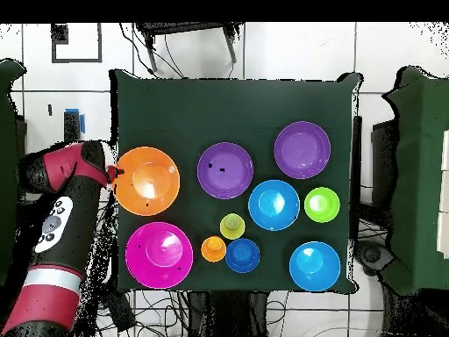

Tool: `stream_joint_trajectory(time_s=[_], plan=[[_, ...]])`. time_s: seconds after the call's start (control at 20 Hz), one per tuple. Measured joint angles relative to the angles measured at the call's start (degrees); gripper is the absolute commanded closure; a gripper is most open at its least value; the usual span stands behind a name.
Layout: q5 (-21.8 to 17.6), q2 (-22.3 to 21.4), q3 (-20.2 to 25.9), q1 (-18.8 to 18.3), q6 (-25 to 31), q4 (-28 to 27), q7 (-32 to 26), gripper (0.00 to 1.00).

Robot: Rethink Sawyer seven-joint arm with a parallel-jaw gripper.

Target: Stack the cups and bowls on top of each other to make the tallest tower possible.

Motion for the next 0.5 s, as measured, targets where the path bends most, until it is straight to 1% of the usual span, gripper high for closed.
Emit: stream_joint_trajectory(time_s=[0.5], plan=[[0.0,0.1,-0.2,-0.1,0.3,-0.5,0.0,1.0]])
